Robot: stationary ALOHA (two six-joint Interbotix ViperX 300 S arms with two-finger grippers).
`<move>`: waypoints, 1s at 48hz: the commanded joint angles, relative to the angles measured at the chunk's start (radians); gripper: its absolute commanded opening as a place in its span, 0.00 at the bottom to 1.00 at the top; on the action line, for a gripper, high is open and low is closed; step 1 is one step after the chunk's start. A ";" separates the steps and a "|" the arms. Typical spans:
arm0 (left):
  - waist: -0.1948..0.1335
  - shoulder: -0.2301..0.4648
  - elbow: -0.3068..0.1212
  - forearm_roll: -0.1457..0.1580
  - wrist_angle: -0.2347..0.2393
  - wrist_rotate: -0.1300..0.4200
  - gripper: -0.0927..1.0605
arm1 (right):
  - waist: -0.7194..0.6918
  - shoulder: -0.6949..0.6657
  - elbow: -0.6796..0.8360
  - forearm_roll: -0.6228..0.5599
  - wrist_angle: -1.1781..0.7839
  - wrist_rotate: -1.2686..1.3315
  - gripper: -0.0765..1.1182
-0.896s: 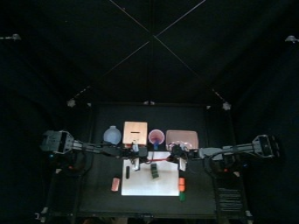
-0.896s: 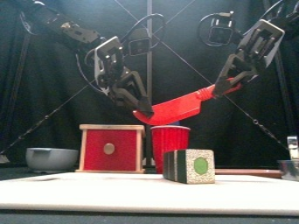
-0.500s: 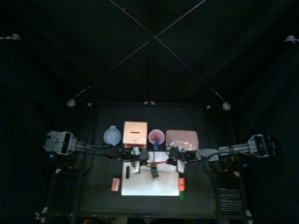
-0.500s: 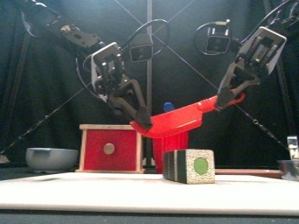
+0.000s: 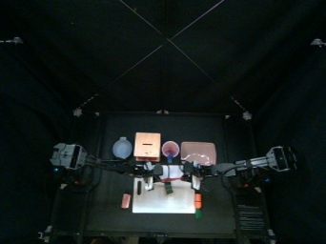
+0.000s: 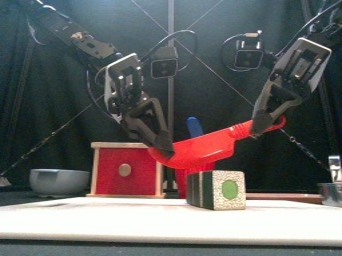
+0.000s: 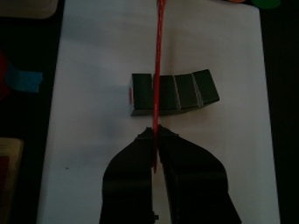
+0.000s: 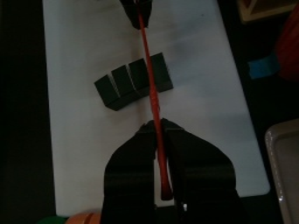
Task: Place sushi on board then cut the sushi with the knife then place the pieces on the plate
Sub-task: Cut the sushi into 4 pieces
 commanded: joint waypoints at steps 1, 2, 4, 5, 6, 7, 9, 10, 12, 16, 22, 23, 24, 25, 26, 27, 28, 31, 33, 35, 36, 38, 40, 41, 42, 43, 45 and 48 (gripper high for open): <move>-0.005 -0.008 -0.018 -0.009 0.002 -0.003 0.42 | 0.005 -0.011 -0.003 0.009 -0.002 0.002 0.33; -0.006 -0.008 -0.018 -0.012 0.002 -0.003 0.42 | 0.005 -0.011 -0.002 0.009 -0.002 0.003 0.33; -0.006 -0.006 -0.018 -0.015 0.002 -0.003 0.42 | 0.005 -0.009 0.000 0.012 -0.002 0.002 0.33; -0.006 -0.006 -0.018 -0.018 0.002 -0.003 0.42 | 0.005 -0.008 0.000 0.012 -0.002 0.002 0.33; -0.008 -0.006 -0.018 -0.020 0.002 -0.003 0.42 | 0.005 -0.008 0.000 0.014 -0.002 0.003 0.33; -0.008 -0.006 -0.020 -0.021 0.002 -0.003 0.42 | 0.005 -0.006 0.000 0.014 -0.002 0.003 0.33; -0.009 -0.006 -0.018 -0.025 0.002 -0.003 0.42 | 0.005 -0.005 0.002 0.014 -0.002 0.002 0.33; -0.009 -0.005 -0.018 -0.026 0.002 -0.003 0.42 | 0.005 -0.005 0.002 0.014 -0.002 0.003 0.33; -0.011 -0.005 -0.018 -0.029 0.002 -0.003 0.42 | 0.003 -0.002 0.002 0.015 -0.002 0.003 0.33; -0.012 -0.005 -0.018 -0.032 0.002 -0.003 0.42 | 0.005 0.005 0.002 0.017 -0.002 0.003 0.33; -0.015 0.003 -0.020 -0.034 0.002 -0.003 0.42 | 0.005 0.017 0.002 0.018 0.000 0.002 0.33; -0.015 0.005 -0.018 -0.034 0.002 -0.003 0.42 | 0.005 0.020 0.002 0.018 -0.002 0.002 0.33; -0.014 0.006 -0.020 -0.034 0.002 -0.003 0.42 | 0.003 0.020 0.002 0.018 -0.002 0.002 0.33; -0.014 0.008 -0.020 -0.034 0.002 -0.003 0.42 | 0.005 0.023 0.003 0.018 -0.002 0.002 0.33; -0.015 0.009 -0.020 -0.034 0.002 -0.003 0.42 | 0.005 0.025 0.003 0.017 0.000 0.002 0.33; -0.015 0.011 -0.020 -0.034 0.002 -0.003 0.42 | 0.005 0.028 0.003 0.018 -0.002 0.002 0.33; -0.015 0.011 -0.020 -0.034 0.002 -0.003 0.42 | 0.003 0.028 0.003 0.017 0.000 0.002 0.33; -0.015 0.014 -0.020 -0.034 0.002 -0.003 0.42 | 0.003 0.032 0.003 0.018 -0.002 0.002 0.33; -0.015 0.014 -0.020 -0.034 0.002 -0.003 0.42 | 0.003 0.034 0.003 0.018 0.000 0.002 0.33; -0.014 0.014 -0.020 -0.034 0.002 -0.003 0.42 | 0.003 0.034 0.003 0.018 -0.002 0.002 0.33; -0.014 0.014 -0.020 -0.034 0.002 -0.003 0.42 | 0.002 0.032 0.003 0.018 -0.002 0.002 0.33; -0.012 0.014 -0.020 -0.034 0.002 -0.003 0.42 | 0.000 0.032 0.003 0.017 -0.002 0.002 0.33; -0.012 0.014 -0.018 -0.034 0.002 -0.003 0.42 | -0.002 0.034 0.003 0.015 -0.002 0.002 0.33; -0.012 0.015 -0.020 -0.034 0.002 -0.003 0.42 | -0.002 0.034 0.005 0.014 0.000 0.002 0.33; -0.012 0.015 -0.020 -0.034 0.002 -0.003 0.42 | -0.005 0.034 0.005 0.014 -0.002 0.002 0.33; -0.011 0.015 -0.020 -0.034 0.002 -0.003 0.42 | -0.006 0.035 0.006 0.014 -0.002 0.002 0.33; -0.011 0.018 -0.020 -0.034 0.002 -0.003 0.42 | -0.009 0.037 0.008 0.014 -0.002 0.002 0.33; -0.009 0.025 -0.020 -0.034 0.002 -0.003 0.42 | -0.014 0.041 0.011 0.014 -0.002 0.002 0.33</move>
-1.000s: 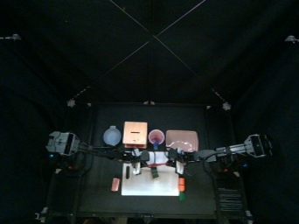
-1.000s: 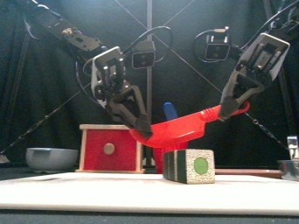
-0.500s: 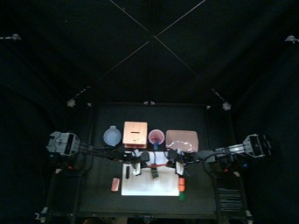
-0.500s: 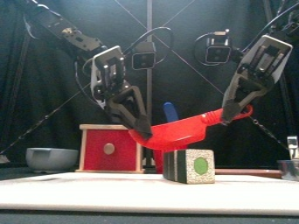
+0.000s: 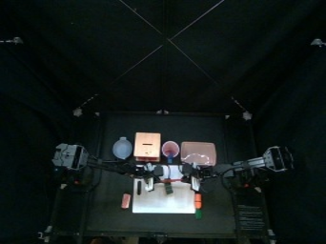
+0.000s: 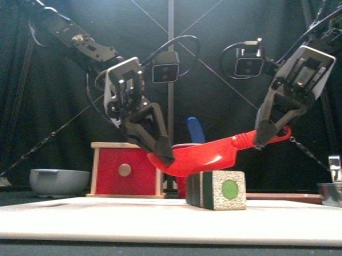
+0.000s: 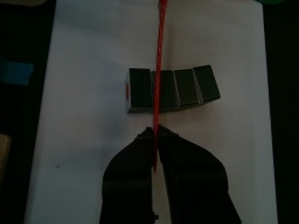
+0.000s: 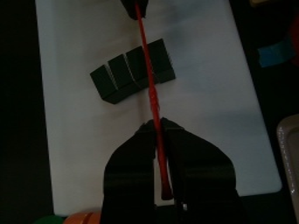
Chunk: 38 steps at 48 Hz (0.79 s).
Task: Place sushi on board then cut the sushi with the knife then place the pieces on the plate
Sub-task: Cut the sushi into 4 pieces
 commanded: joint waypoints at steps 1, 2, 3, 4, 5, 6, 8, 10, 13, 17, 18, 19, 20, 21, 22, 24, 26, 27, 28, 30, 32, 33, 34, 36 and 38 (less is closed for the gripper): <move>0.003 0.000 -0.017 -0.002 0.003 -0.003 0.42 | -0.011 -0.003 0.002 0.000 0.002 0.003 0.33; 0.003 0.003 -0.017 -0.002 0.003 -0.003 0.42 | -0.011 0.000 0.002 0.000 0.002 0.003 0.33; 0.005 0.005 -0.015 -0.002 0.003 -0.003 0.42 | -0.012 0.003 0.002 0.000 0.002 0.003 0.33; 0.005 0.008 -0.015 -0.002 0.003 -0.003 0.42 | -0.012 0.006 0.003 -0.002 0.002 0.003 0.33; 0.005 0.009 -0.015 -0.002 0.003 -0.003 0.42 | -0.014 0.009 0.003 0.000 0.002 0.003 0.33; 0.005 0.011 -0.015 0.000 0.003 -0.003 0.42 | -0.014 0.014 0.003 -0.002 0.000 0.003 0.33; 0.006 0.018 -0.015 0.000 0.003 -0.003 0.42 | -0.014 0.018 0.006 -0.002 -0.005 0.003 0.33; 0.008 0.026 -0.015 0.000 0.003 -0.003 0.42 | -0.014 0.026 0.009 0.000 -0.008 0.003 0.33; 0.011 0.035 -0.015 0.005 0.003 0.000 0.42 | -0.017 0.040 0.011 0.003 -0.014 0.003 0.33; 0.017 0.043 -0.014 0.012 0.003 0.000 0.42 | -0.020 0.055 0.011 0.006 -0.018 0.003 0.33; 0.017 0.046 -0.012 0.014 0.003 0.000 0.42 | -0.018 0.058 0.011 0.009 -0.020 0.003 0.33; 0.020 0.048 -0.014 0.015 0.003 0.000 0.42 | -0.018 0.061 0.011 0.011 -0.023 0.003 0.33; 0.020 0.048 -0.014 0.017 0.003 0.002 0.42 | -0.018 0.066 0.011 0.012 -0.026 0.003 0.33; 0.021 0.049 -0.014 0.018 0.003 0.002 0.42 | -0.020 0.067 0.011 0.015 -0.029 0.003 0.33; 0.025 0.049 -0.014 0.021 0.003 0.002 0.42 | -0.018 0.074 0.011 0.018 -0.034 0.003 0.33; 0.029 0.052 -0.012 0.026 0.003 0.002 0.42 | -0.020 0.080 0.012 0.023 -0.040 0.003 0.33; 0.034 0.054 -0.012 0.031 0.003 0.002 0.42 | -0.020 0.086 0.012 0.023 -0.043 0.003 0.33; 0.035 0.054 -0.014 0.034 0.003 0.002 0.42 | -0.020 0.091 0.012 0.025 -0.044 0.003 0.33; 0.038 0.055 -0.012 0.035 0.003 0.002 0.42 | -0.018 0.094 0.012 0.025 -0.046 0.003 0.33; 0.043 0.055 -0.012 0.043 0.003 0.002 0.42 | -0.018 0.101 0.012 0.025 -0.049 0.003 0.33; 0.049 0.057 -0.014 0.048 0.003 0.002 0.42 | -0.020 0.110 0.012 0.026 -0.049 0.003 0.33; 0.052 0.057 -0.014 0.051 0.003 0.002 0.42 | -0.018 0.114 0.012 0.026 -0.051 0.003 0.33; 0.054 0.057 -0.015 0.054 0.003 0.002 0.42 | -0.018 0.115 0.011 0.026 -0.051 0.003 0.33; 0.060 0.055 -0.017 0.060 0.002 0.002 0.42 | -0.020 0.120 0.011 0.026 -0.051 0.003 0.33; 0.067 0.057 -0.018 0.069 0.003 0.002 0.42 | -0.021 0.123 0.012 0.026 -0.051 0.003 0.33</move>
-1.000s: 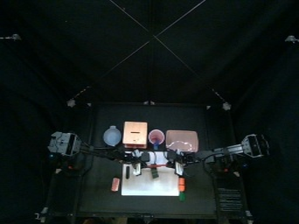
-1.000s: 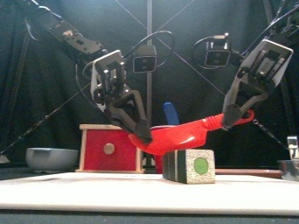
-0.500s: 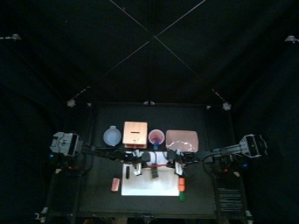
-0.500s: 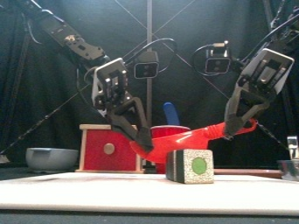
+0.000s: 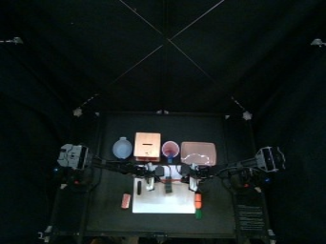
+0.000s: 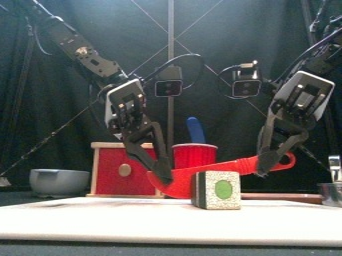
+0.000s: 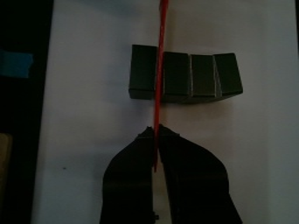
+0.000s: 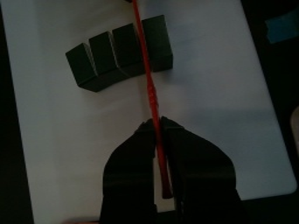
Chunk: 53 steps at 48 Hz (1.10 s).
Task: Place sushi on board then cut the sushi with the knife then place the pieces on the plate
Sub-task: Cut the sushi into 4 pieces
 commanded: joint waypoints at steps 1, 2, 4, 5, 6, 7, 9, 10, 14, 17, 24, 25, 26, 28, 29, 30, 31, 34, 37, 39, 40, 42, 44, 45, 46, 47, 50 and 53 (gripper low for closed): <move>0.026 -0.006 -0.011 0.021 0.005 -0.003 0.42 | -0.012 0.002 0.000 0.003 0.003 0.003 0.33; 0.029 -0.006 -0.011 0.025 0.005 -0.003 0.42 | -0.014 0.002 0.002 0.002 0.003 0.003 0.33; 0.034 -0.006 -0.011 0.031 0.005 -0.003 0.42 | -0.021 0.002 0.003 -0.002 0.003 0.003 0.33; 0.035 -0.006 -0.011 0.034 0.005 -0.003 0.42 | -0.025 0.002 0.005 -0.002 0.003 0.003 0.33; 0.038 -0.008 -0.011 0.035 0.003 -0.003 0.42 | -0.029 0.002 0.006 -0.003 0.003 0.003 0.33; 0.040 -0.008 -0.011 0.037 0.005 -0.003 0.42 | -0.034 0.002 0.006 -0.003 0.003 0.003 0.33; 0.044 -0.008 -0.012 0.038 0.005 -0.003 0.42 | -0.041 0.000 0.008 -0.005 0.003 0.002 0.33; 0.046 -0.008 -0.012 0.040 0.005 -0.003 0.42 | -0.044 0.000 0.008 -0.006 0.003 0.002 0.33; 0.051 -0.008 -0.015 0.046 0.005 -0.003 0.42 | -0.055 0.002 0.006 -0.015 0.005 0.002 0.33; 0.052 -0.009 -0.017 0.051 0.003 -0.003 0.42 | -0.057 0.000 0.003 -0.020 0.003 0.002 0.33; 0.052 -0.020 -0.021 0.060 0.005 -0.003 0.42 | -0.057 -0.017 0.000 -0.025 0.011 0.002 0.33; 0.052 -0.025 -0.023 0.061 0.005 -0.003 0.42 | -0.057 -0.020 0.000 -0.025 0.014 0.002 0.33; 0.052 -0.028 -0.025 0.063 0.005 -0.003 0.42 | -0.057 -0.026 -0.002 -0.025 0.015 0.002 0.33; 0.051 -0.037 -0.028 0.064 0.005 -0.003 0.42 | -0.057 -0.040 -0.005 -0.025 0.020 0.002 0.33; 0.051 -0.040 -0.028 0.064 0.005 -0.003 0.42 | -0.057 -0.046 -0.006 -0.023 0.023 0.002 0.33; 0.049 -0.048 -0.029 0.066 0.006 -0.002 0.42 | -0.057 -0.054 -0.008 -0.025 0.028 0.002 0.33; 0.048 -0.054 -0.029 0.066 0.008 -0.002 0.42 | -0.055 -0.063 -0.011 -0.025 0.031 0.002 0.33; 0.046 -0.072 -0.029 0.071 0.017 -0.003 0.42 | -0.055 -0.092 -0.014 -0.026 0.049 0.002 0.33; 0.044 -0.091 -0.029 0.072 0.023 -0.003 0.42 | -0.055 -0.130 -0.018 -0.034 0.072 0.000 0.33; 0.043 -0.103 -0.028 0.072 0.023 -0.005 0.42 | -0.054 -0.153 -0.021 -0.037 0.083 0.002 0.33; 0.040 -0.109 -0.026 0.072 0.025 -0.005 0.42 | -0.054 -0.166 -0.021 -0.038 0.087 0.002 0.33; 0.035 -0.117 -0.026 0.072 0.026 -0.005 0.42 | -0.054 -0.186 -0.021 -0.034 0.092 0.003 0.33; 0.025 -0.123 -0.026 0.072 0.026 -0.003 0.42 | -0.051 -0.204 -0.021 -0.032 0.097 0.003 0.32; 0.017 -0.124 -0.026 0.072 0.026 -0.003 0.42 | -0.049 -0.216 -0.020 -0.032 0.098 0.003 0.33; 0.011 -0.126 -0.028 0.072 0.026 -0.003 0.42 | -0.048 -0.224 -0.020 -0.031 0.100 0.003 0.33; 0.005 -0.127 -0.028 0.072 0.026 -0.002 0.42 | -0.046 -0.229 -0.018 -0.028 0.101 0.005 0.33; -0.017 -0.127 -0.028 0.072 0.026 -0.003 0.42 | -0.032 -0.241 -0.015 -0.018 0.104 0.005 0.32; -0.031 -0.127 -0.026 0.069 0.028 -0.006 0.42 | -0.014 -0.242 -0.012 -0.006 0.104 0.005 0.33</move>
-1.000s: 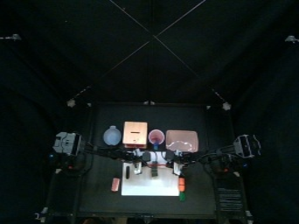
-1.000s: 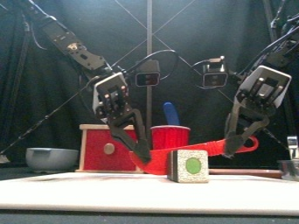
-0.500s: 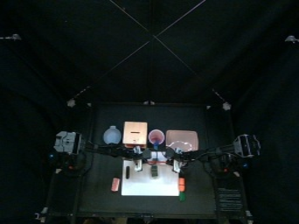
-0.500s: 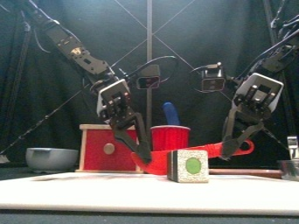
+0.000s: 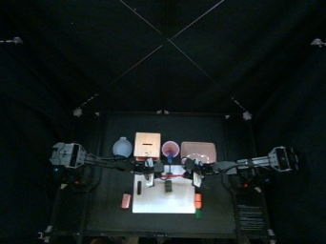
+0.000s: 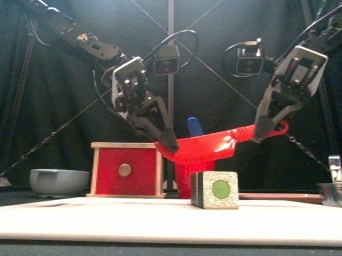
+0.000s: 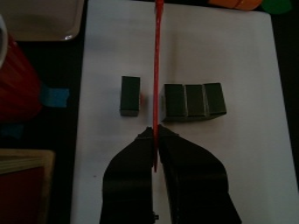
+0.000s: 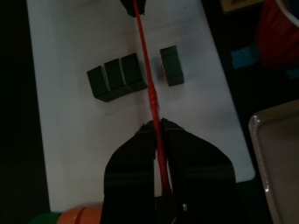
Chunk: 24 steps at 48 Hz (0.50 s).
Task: Place sushi on board then cut the sushi with the knife then place the pieces on the plate
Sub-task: Cut the sushi into 4 pieces
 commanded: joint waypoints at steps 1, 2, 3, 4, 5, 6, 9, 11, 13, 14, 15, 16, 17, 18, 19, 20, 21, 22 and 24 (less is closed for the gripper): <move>-0.029 -0.020 -0.017 -0.005 0.005 -0.008 0.42 | 0.028 -0.031 -0.003 0.025 0.002 0.006 0.33; -0.035 -0.020 -0.015 -0.009 0.006 -0.008 0.42 | 0.032 -0.029 -0.003 0.029 0.002 0.006 0.32; -0.043 -0.018 -0.015 -0.015 0.008 -0.008 0.42 | 0.040 -0.026 -0.003 0.035 0.002 0.006 0.33; -0.048 -0.017 -0.015 -0.020 0.008 -0.008 0.42 | 0.044 -0.023 -0.003 0.040 0.002 0.006 0.32; -0.052 -0.017 -0.015 -0.026 0.008 -0.008 0.42 | 0.048 -0.018 -0.003 0.044 0.002 0.006 0.32; -0.055 -0.015 -0.015 -0.031 0.008 -0.006 0.42 | 0.051 -0.017 -0.005 0.049 0.002 0.005 0.32; -0.066 -0.011 -0.015 -0.051 0.011 -0.008 0.42 | 0.057 -0.005 -0.006 0.055 0.002 0.006 0.32; -0.072 -0.009 -0.014 -0.064 0.012 -0.008 0.42 | 0.063 0.003 -0.008 0.060 0.002 0.006 0.32; -0.077 -0.009 -0.014 -0.078 0.015 -0.008 0.42 | 0.071 0.011 -0.008 0.064 0.000 0.006 0.32; -0.080 -0.008 -0.014 -0.084 0.017 -0.008 0.42 | 0.072 0.014 -0.008 0.067 -0.002 0.006 0.33; -0.081 -0.006 -0.014 -0.091 0.017 -0.008 0.42 | 0.075 0.017 -0.008 0.069 -0.002 0.006 0.32; -0.083 -0.006 -0.014 -0.095 0.018 -0.006 0.42 | 0.077 0.020 -0.008 0.071 -0.002 0.006 0.32; -0.084 -0.005 -0.012 -0.101 0.018 -0.006 0.42 | 0.080 0.025 -0.009 0.074 -0.003 0.005 0.33; -0.084 -0.003 -0.012 -0.104 0.018 -0.006 0.42 | 0.081 0.028 -0.009 0.075 -0.005 0.005 0.33; -0.084 -0.002 -0.012 -0.106 0.018 -0.006 0.42 | 0.083 0.031 -0.009 0.075 -0.005 0.006 0.33; -0.084 0.000 -0.012 -0.107 0.018 -0.008 0.42 | 0.083 0.035 -0.009 0.075 -0.005 0.005 0.32; -0.084 0.003 -0.012 -0.107 0.017 -0.006 0.42 | 0.083 0.038 -0.009 0.075 -0.005 0.005 0.32; -0.084 0.005 -0.012 -0.107 0.017 -0.006 0.42 | 0.083 0.041 -0.009 0.074 -0.005 0.005 0.32; -0.081 0.011 -0.012 -0.106 0.018 -0.006 0.42 | 0.081 0.049 -0.009 0.071 -0.005 0.005 0.32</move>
